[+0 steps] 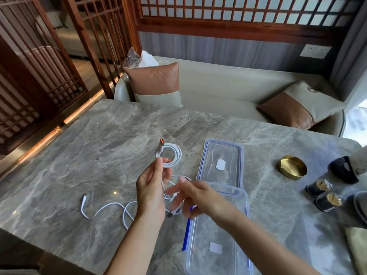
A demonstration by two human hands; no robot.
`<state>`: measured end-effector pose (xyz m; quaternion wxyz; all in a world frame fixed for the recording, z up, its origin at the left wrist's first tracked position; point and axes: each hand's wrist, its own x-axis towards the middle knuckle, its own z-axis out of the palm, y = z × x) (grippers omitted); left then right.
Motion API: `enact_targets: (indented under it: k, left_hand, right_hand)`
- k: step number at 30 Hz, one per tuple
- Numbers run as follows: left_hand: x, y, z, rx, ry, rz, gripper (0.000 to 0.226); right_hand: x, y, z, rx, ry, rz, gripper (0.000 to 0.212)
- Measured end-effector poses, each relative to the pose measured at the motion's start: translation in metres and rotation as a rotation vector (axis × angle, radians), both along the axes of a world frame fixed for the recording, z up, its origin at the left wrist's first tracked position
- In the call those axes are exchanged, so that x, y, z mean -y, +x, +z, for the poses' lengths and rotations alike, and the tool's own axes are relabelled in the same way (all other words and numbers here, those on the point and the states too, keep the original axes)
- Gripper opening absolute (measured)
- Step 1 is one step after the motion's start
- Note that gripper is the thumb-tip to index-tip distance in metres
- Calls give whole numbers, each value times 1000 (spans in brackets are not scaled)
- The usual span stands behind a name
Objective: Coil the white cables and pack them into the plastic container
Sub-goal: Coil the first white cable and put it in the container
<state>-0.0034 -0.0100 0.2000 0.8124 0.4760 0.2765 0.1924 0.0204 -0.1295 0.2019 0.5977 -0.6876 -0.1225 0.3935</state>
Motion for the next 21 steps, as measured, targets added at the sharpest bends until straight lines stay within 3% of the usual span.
enact_targets:
  k: [5,11,14,17,21]
  left_hand:
    - [0,-1,-5,-34,145,-14,26]
    - [3,-8,-4,-88,90,-106,27]
    - [10,-11,0,-75,100,-131,27]
    - [13,-14,1,-99,143,-203,30]
    - [13,-13,2,-91,191,-173,31]
  right_hand:
    - [-16,-12,-16,-789,314,-347,44]
    - [-27,-12,-11,-1133,538,-586,33]
    - [-29,-13,-4,-1130,547,-497,16]
    - [-26,-15,-3,-981,452,-422,33]
    - [-21,-21,-6,-732,290,-423,36]
